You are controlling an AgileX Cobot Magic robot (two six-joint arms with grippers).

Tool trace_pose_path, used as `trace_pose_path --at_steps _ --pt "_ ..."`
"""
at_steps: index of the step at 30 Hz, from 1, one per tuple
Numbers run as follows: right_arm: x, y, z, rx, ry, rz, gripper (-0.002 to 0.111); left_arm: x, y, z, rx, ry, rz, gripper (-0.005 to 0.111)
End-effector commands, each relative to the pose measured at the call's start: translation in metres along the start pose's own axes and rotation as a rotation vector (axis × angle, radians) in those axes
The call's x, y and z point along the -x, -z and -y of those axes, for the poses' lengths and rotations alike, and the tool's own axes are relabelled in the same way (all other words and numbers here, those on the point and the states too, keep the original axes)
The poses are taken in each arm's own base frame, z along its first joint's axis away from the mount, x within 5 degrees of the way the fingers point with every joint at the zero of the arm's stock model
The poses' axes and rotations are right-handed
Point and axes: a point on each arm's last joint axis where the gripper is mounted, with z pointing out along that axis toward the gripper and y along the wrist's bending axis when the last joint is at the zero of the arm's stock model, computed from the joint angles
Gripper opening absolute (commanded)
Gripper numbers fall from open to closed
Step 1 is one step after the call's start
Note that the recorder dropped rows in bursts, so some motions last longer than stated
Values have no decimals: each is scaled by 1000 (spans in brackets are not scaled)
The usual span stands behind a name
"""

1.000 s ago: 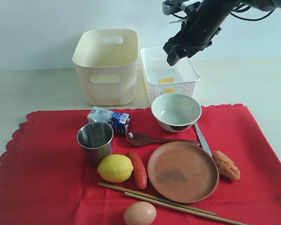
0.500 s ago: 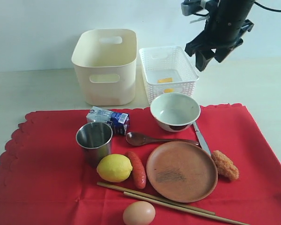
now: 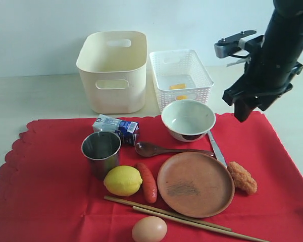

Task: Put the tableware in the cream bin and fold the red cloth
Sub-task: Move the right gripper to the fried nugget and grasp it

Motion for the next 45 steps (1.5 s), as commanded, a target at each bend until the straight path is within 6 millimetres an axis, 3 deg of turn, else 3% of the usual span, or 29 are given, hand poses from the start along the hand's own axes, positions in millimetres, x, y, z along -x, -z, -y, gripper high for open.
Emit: trace_pose_path --at_steps 1,7,14,19,25,34,38,45 --pt "-24 13 -6 -17 -3 73 56 0 0 0 1 1 15 0" --pt "-51 14 -17 39 -39 90 56 0 0 0 1 1 15 0" --pt "-70 -13 -24 68 -54 54 56 0 0 0 1 1 15 0" --pt "-68 -33 -24 86 -34 12 56 0 0 0 1 1 15 0" --pt "-65 -71 -28 162 2 -84 56 0 0 0 1 1 15 0" --pt "-63 -99 -27 162 0 -129 55 0 0 0 1 1 15 0" --pt "-64 -102 -26 156 10 -141 44 0 0 0 1 1 15 0" --pt "-71 -99 -21 115 81 -219 1 0 0 0 1 1 15 0"
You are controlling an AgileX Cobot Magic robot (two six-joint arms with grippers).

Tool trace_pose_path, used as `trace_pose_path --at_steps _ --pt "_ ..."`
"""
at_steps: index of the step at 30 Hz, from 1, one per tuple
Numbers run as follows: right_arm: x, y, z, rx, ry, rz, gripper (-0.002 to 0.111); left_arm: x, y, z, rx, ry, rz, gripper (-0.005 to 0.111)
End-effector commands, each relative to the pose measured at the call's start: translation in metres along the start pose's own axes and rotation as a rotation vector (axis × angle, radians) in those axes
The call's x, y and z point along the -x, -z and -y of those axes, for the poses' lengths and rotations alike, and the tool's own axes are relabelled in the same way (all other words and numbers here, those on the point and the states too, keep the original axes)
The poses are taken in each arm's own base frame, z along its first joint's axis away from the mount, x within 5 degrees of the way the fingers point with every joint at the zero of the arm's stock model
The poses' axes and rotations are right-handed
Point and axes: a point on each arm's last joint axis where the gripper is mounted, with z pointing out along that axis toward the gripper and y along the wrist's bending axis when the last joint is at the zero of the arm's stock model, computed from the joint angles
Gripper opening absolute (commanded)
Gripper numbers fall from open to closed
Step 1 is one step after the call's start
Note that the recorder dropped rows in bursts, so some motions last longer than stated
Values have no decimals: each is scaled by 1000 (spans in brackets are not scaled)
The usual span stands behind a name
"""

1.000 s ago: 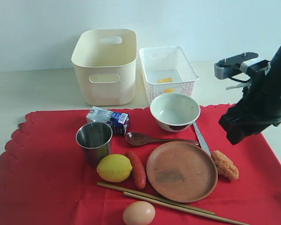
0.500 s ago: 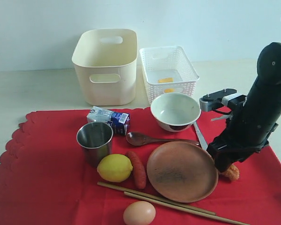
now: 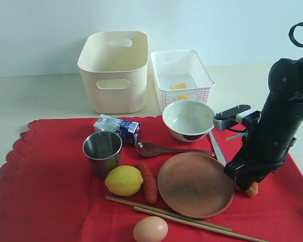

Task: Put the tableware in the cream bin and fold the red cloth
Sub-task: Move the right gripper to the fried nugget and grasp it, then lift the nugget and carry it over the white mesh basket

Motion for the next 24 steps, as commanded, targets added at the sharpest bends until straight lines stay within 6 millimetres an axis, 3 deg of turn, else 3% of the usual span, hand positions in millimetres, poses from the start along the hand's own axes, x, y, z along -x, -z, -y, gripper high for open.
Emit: trace_pose_path --at_steps 1,8,24 --pt "-5 2 2 -27 46 -56 0 0 0 0 1 1 15 0" --pt "-6 14 1 -40 49 -14 0 0 0 0 1 1 15 0" --pt "-4 82 -11 -59 -6 297 0 0 0 0 1 1 15 0"
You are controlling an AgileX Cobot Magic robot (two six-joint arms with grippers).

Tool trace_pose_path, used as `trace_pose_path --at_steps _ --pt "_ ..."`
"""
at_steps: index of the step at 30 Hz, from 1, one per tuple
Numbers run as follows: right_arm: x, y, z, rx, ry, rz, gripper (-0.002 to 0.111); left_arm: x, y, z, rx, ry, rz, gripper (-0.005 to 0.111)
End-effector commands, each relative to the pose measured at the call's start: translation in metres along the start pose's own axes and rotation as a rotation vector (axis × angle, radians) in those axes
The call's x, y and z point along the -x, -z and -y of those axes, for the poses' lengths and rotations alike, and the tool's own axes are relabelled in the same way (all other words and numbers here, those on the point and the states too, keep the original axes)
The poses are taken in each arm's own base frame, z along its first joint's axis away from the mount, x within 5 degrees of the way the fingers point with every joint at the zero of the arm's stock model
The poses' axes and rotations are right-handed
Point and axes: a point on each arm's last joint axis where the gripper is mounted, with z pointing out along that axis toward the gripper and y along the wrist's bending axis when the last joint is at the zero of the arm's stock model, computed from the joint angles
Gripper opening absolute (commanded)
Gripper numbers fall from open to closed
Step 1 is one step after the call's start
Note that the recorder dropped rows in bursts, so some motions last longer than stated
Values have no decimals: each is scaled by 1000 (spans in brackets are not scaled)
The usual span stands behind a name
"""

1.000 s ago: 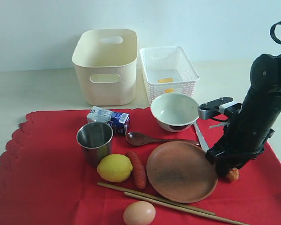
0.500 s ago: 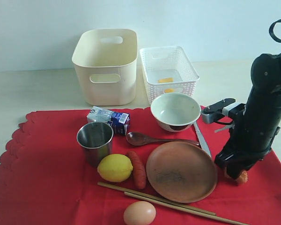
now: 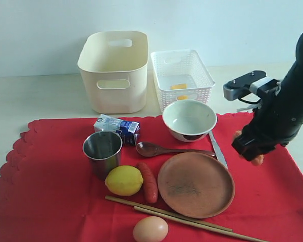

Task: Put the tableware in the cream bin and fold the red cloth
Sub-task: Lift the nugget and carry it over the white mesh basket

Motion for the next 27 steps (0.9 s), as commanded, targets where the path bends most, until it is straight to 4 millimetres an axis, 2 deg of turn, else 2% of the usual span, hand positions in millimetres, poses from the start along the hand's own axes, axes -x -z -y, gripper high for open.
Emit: trace_pose_path --at_steps 1,6,8,11,12,14,17,22,27 --pt "10 25 -4 27 -40 109 0 0 0 0 1 1 15 0" --pt "26 42 -10 106 -25 223 0 0 0 0 1 1 15 0" --pt "40 55 -12 131 -26 312 0 0 0 0 1 1 15 0" --pt "68 71 -7 129 -21 422 0 0 0 0 1 1 15 0" --pt "74 71 -5 129 -21 428 0 0 0 0 1 1 15 0" --pt "102 70 2 129 -17 461 0 0 0 0 1 1 15 0" --pt "131 58 12 130 -15 469 0 0 0 0 1 1 15 0" --pt "176 24 33 97 -23 471 0 0 0 0 1 1 15 0" --pt "192 -6 50 3 -35 414 0 0 0 0 1 1 15 0"
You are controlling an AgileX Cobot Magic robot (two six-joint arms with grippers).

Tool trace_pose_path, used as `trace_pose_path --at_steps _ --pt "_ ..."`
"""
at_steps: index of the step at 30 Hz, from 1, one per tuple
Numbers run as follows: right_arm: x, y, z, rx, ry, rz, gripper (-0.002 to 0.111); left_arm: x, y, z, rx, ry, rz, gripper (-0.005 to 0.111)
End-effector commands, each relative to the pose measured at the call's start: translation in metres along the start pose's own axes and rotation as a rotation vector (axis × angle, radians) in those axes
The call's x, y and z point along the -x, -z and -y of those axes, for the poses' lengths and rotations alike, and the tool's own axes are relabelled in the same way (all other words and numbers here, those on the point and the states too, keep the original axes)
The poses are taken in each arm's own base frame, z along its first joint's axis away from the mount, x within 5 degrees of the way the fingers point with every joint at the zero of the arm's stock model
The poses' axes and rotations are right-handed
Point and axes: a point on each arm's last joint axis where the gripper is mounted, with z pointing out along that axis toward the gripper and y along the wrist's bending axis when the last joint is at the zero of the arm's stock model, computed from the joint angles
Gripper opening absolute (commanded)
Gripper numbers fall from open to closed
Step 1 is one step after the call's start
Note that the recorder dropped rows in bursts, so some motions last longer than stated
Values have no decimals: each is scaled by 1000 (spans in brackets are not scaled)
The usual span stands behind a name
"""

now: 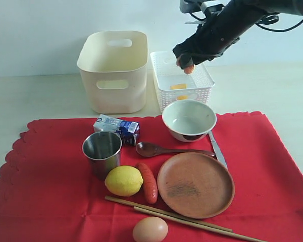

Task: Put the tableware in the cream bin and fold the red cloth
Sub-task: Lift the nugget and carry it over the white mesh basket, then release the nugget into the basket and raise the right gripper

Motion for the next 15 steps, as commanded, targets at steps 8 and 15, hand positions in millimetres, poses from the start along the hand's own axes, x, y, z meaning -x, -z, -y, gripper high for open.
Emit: trace_pose_path --at_steps 8,15 --pt "-4 -50 31 -143 44 -106 0 0 0 0 1 1 15 0" --pt "-8 -62 37 -169 72 -131 0 0 0 0 1 1 15 0"
